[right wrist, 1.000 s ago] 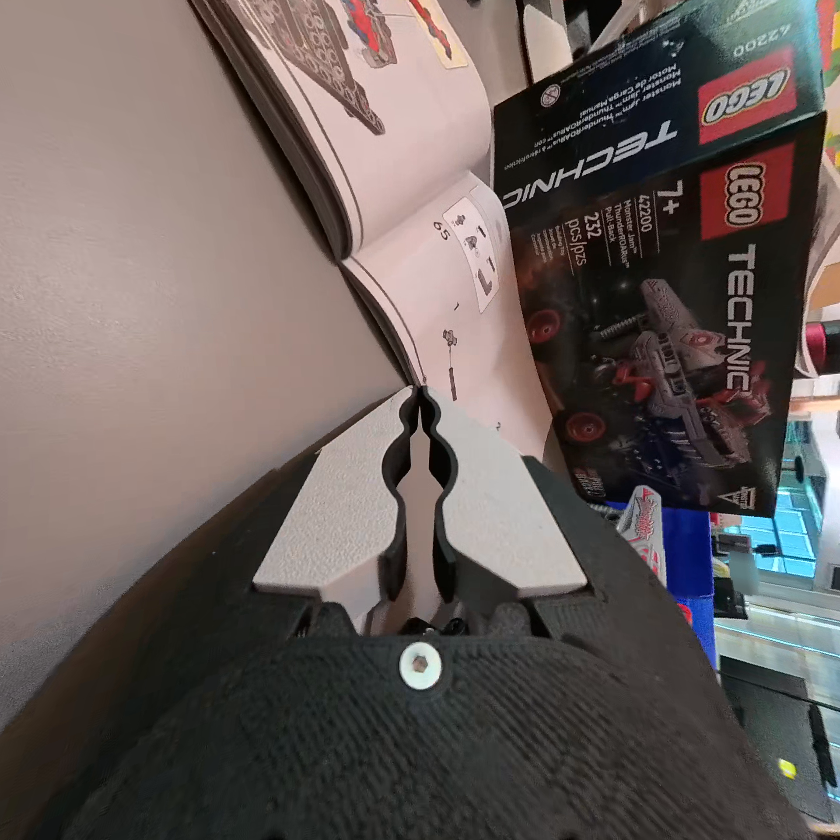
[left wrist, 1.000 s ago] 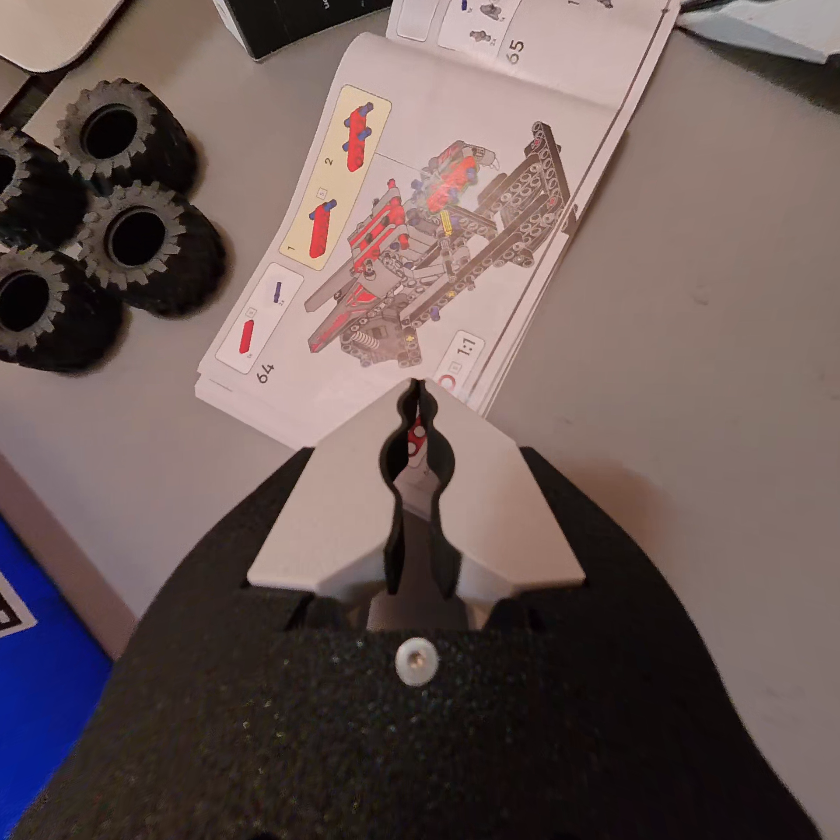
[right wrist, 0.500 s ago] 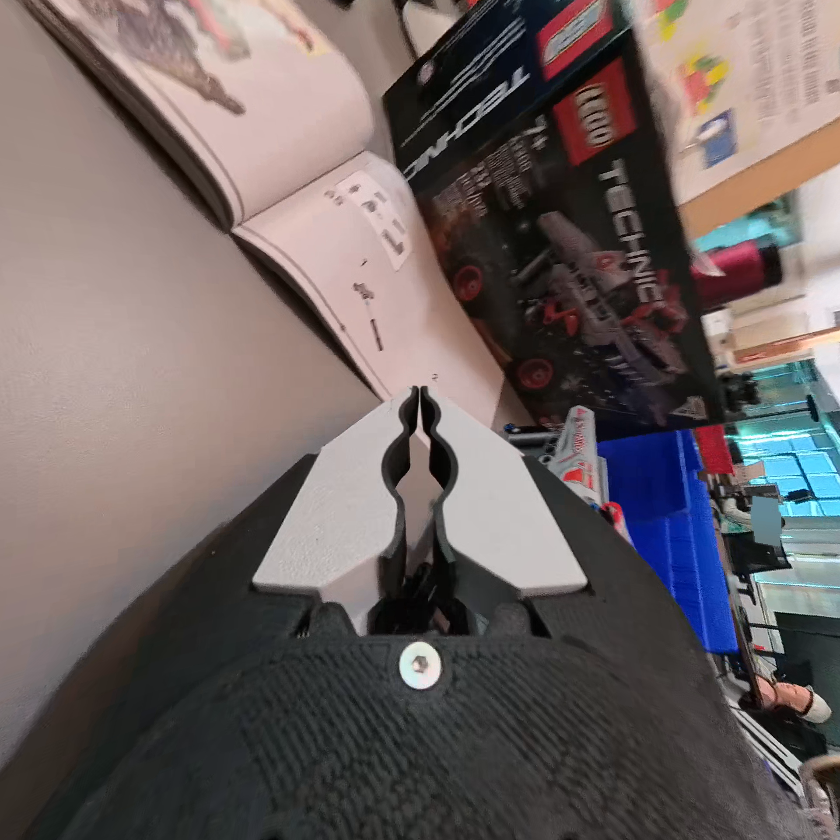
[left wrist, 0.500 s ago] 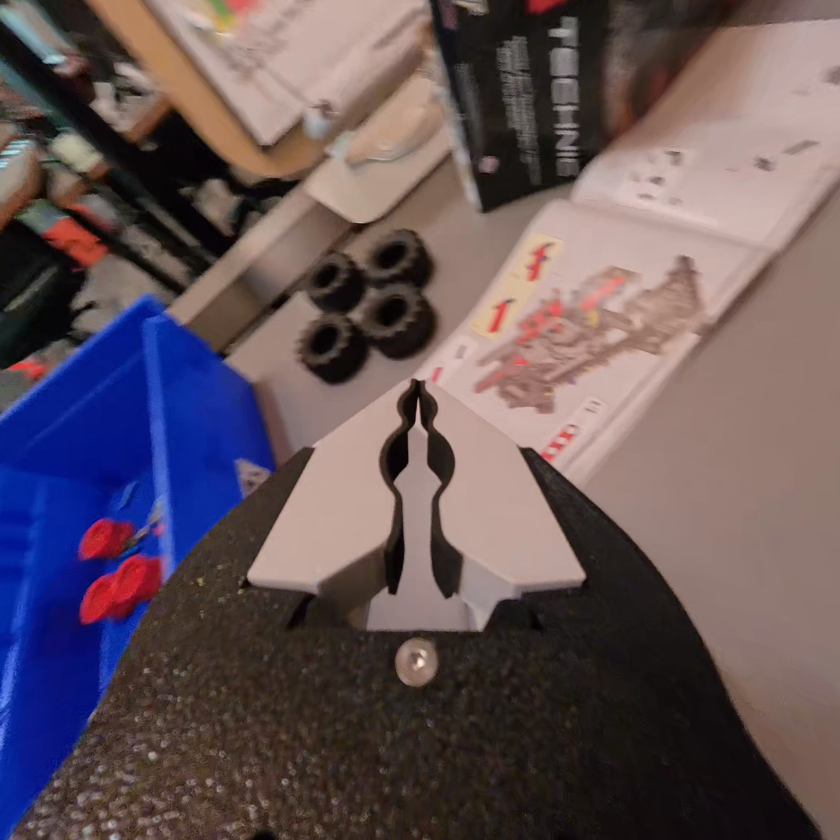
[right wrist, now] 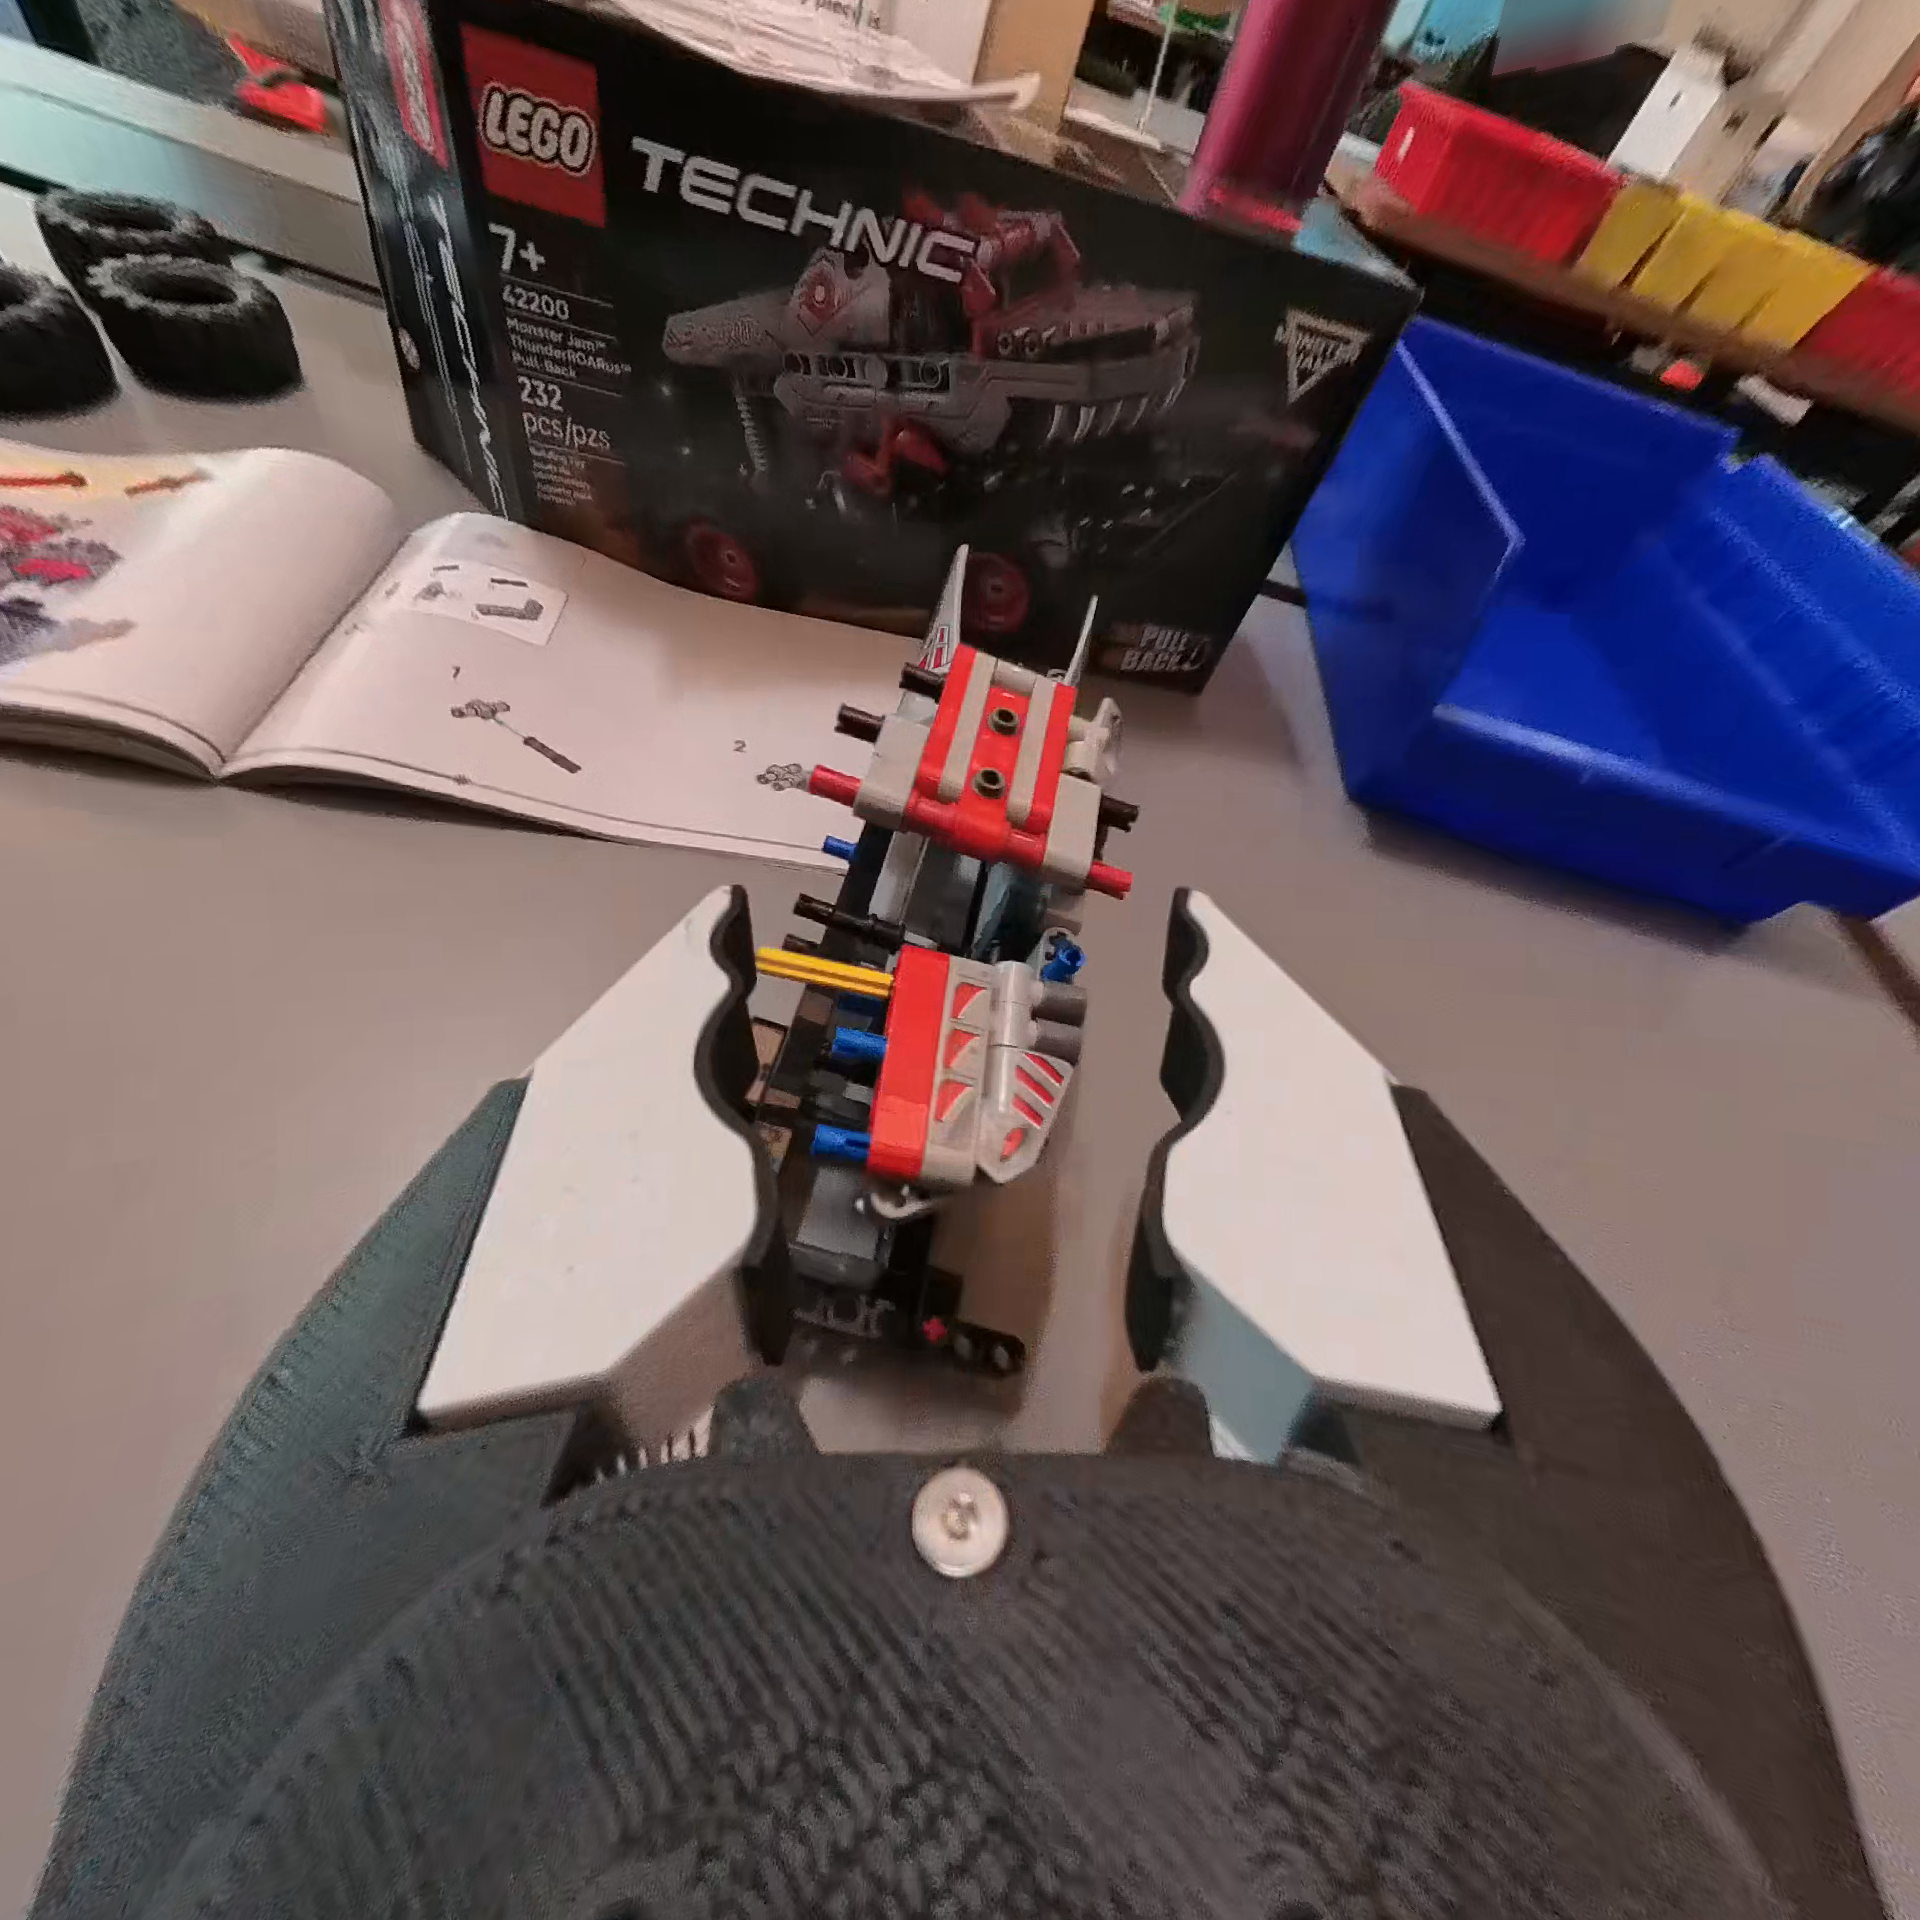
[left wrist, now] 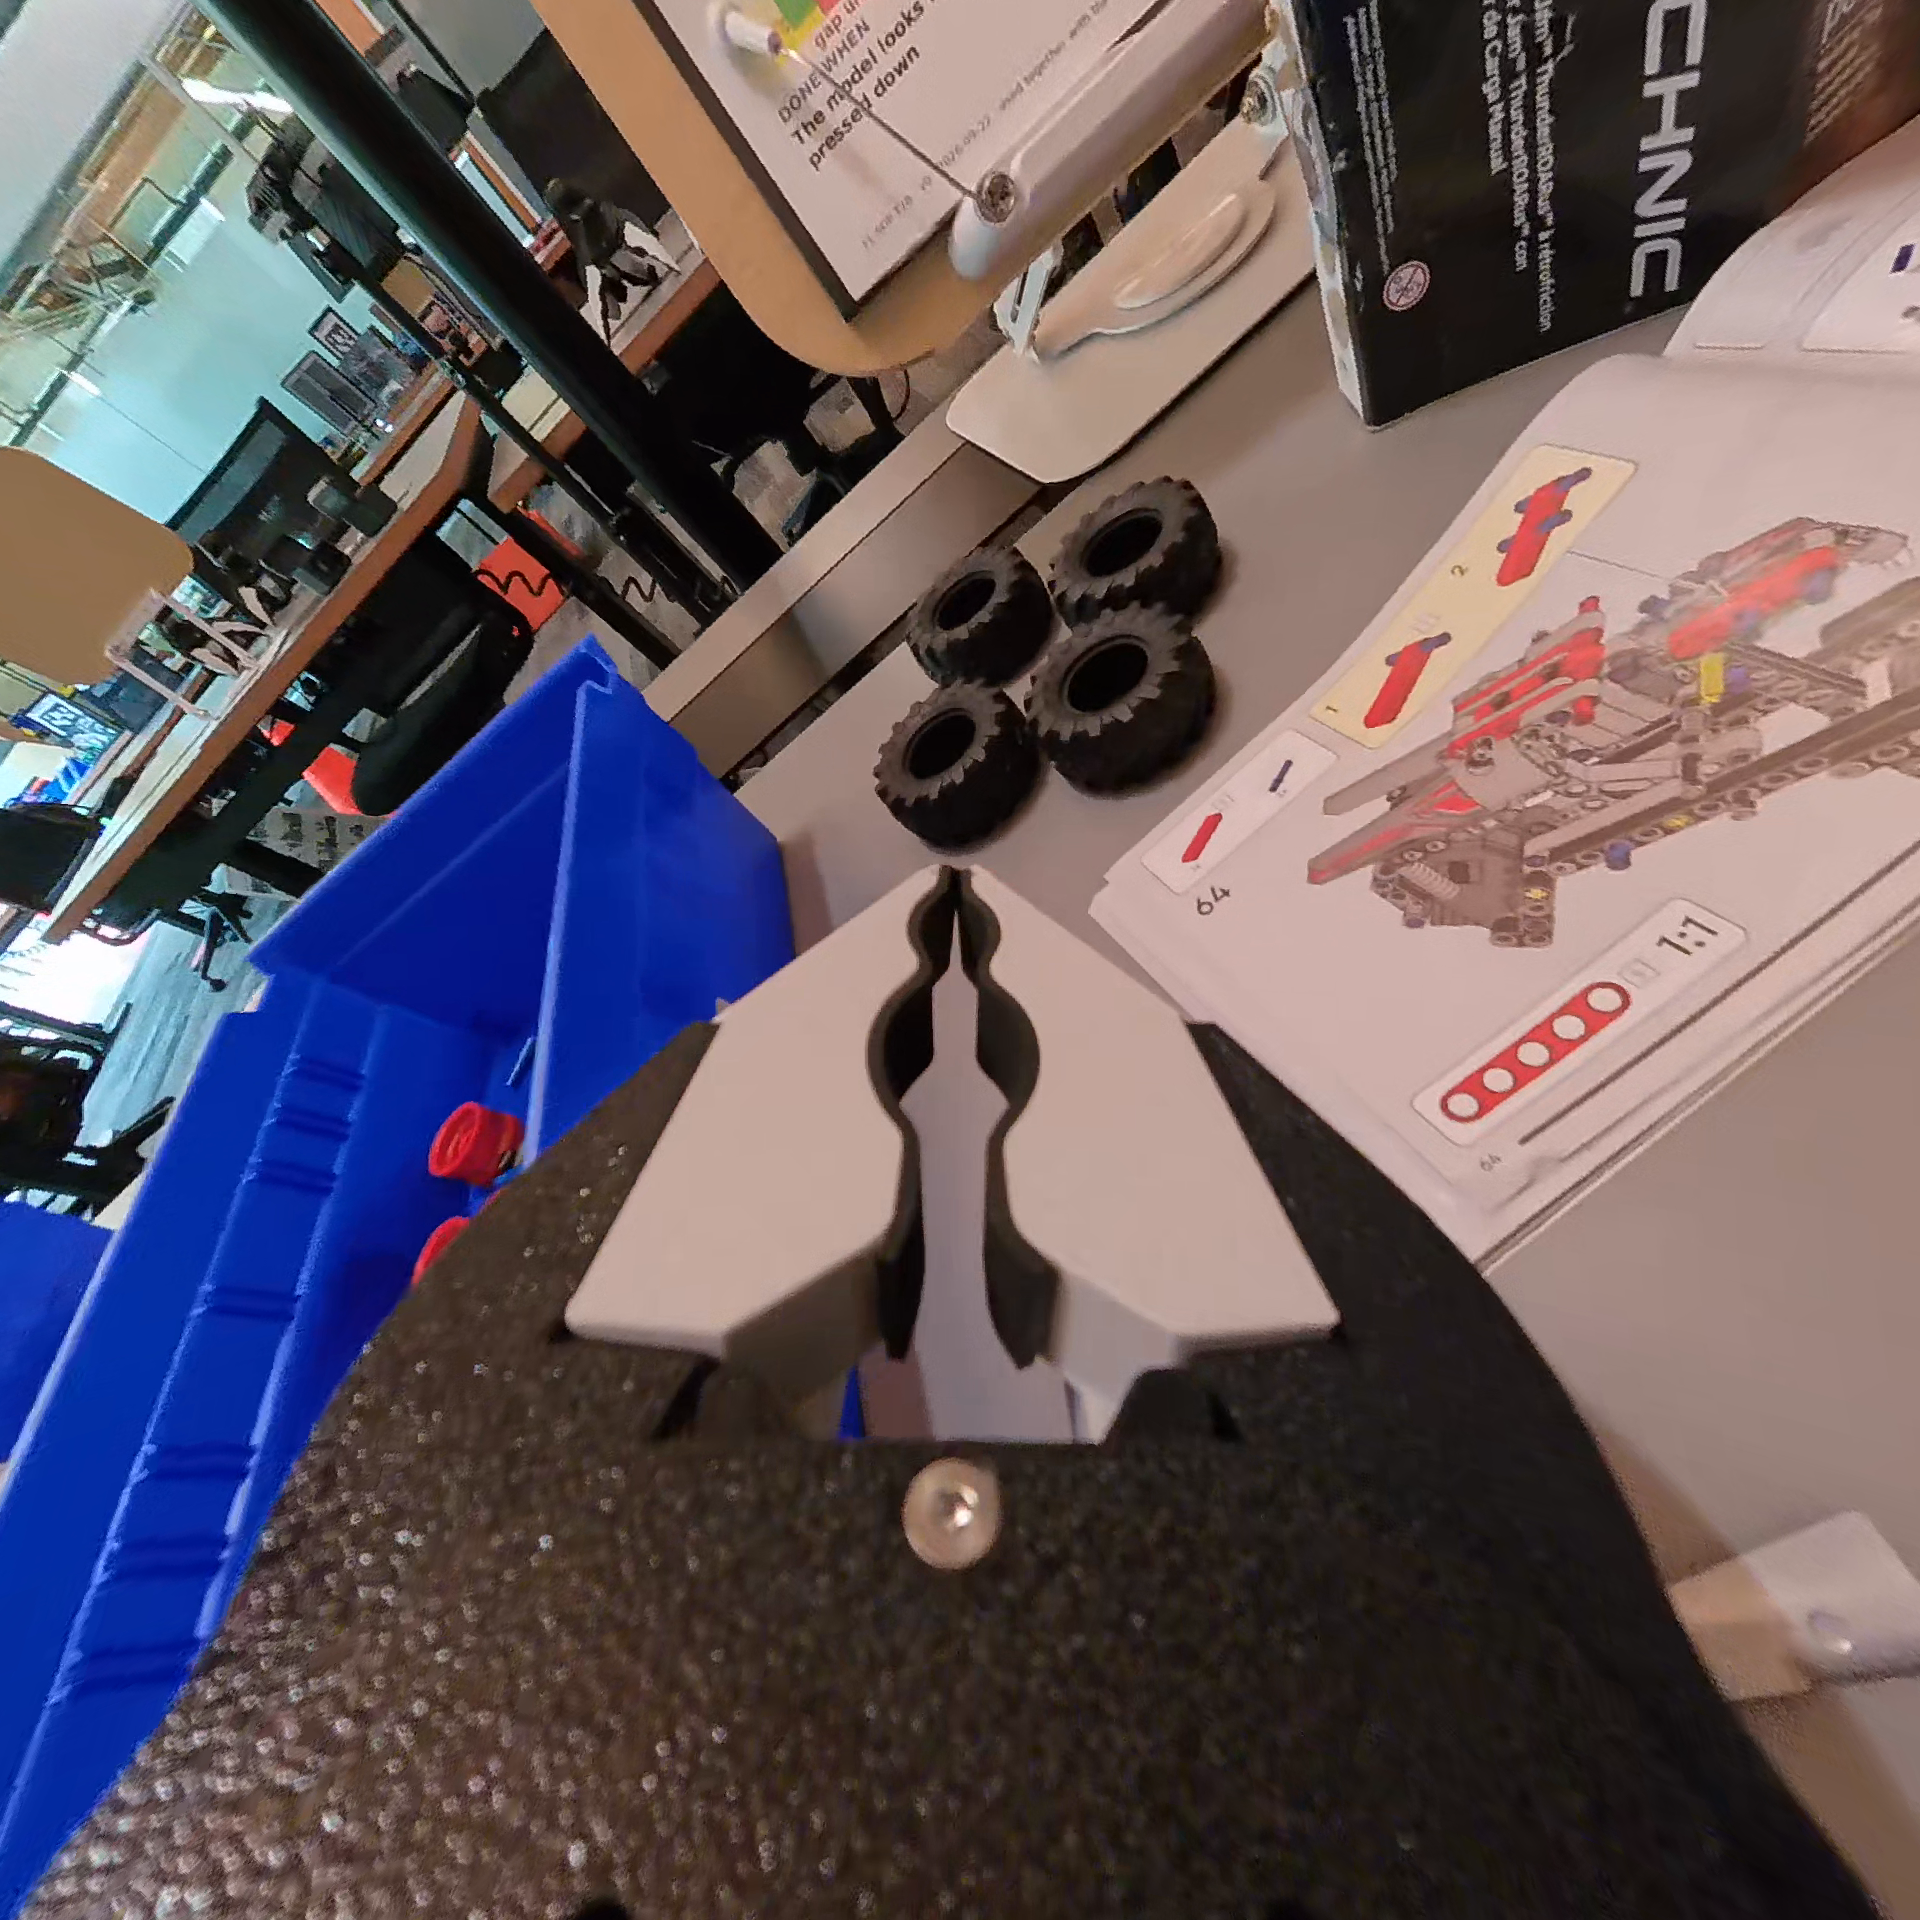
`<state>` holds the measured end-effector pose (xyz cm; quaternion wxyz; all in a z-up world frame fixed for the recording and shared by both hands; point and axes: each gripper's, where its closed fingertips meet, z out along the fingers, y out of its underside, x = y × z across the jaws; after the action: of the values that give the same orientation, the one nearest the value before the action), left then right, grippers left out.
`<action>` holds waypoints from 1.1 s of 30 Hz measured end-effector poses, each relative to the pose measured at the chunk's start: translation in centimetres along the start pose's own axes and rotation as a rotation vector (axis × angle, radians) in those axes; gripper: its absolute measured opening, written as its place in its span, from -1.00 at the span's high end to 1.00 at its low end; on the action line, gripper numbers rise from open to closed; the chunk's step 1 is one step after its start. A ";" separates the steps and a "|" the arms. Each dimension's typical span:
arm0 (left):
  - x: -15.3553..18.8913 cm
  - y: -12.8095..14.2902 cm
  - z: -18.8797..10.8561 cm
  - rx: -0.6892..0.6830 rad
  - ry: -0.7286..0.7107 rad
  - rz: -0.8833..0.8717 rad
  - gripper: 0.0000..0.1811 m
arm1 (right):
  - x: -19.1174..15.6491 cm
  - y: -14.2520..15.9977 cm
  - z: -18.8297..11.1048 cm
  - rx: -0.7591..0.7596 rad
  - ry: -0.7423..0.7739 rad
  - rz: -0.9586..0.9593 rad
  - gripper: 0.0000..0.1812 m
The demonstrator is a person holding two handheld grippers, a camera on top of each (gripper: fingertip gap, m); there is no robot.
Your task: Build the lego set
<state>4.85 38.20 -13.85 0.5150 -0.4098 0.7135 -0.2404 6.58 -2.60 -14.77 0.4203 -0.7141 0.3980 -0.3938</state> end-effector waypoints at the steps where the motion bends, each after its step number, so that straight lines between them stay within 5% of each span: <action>1: 0.2 0.2 0.2 -0.004 0.007 -0.006 1.00 | -0.3 0.1 0.3 -0.003 -0.028 0.028 0.21; 11: 1.2 0.1 0.5 0.062 -0.063 0.050 1.00 | -1.0 1.2 -0.4 -0.052 -0.080 -0.071 0.28; 22: 0.9 2.3 0.9 -0.022 -0.024 0.003 1.00 | 2.1 4.1 -6.5 -0.125 0.060 -0.090 0.28; 27: 2.3 0.4 0.6 0.015 0.047 0.073 1.00 | 6.7 4.7 -9.2 -0.061 0.223 -0.129 0.65; 33: 6.8 -3.2 -1.1 0.132 0.236 0.099 1.00 | 5.7 4.9 -9.0 -0.020 0.069 -0.110 0.46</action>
<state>4.00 30.67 -14.68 0.4648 -0.3080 0.7710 -0.3076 -0.49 -11.95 -14.89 0.3769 -0.7252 0.3762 -0.4365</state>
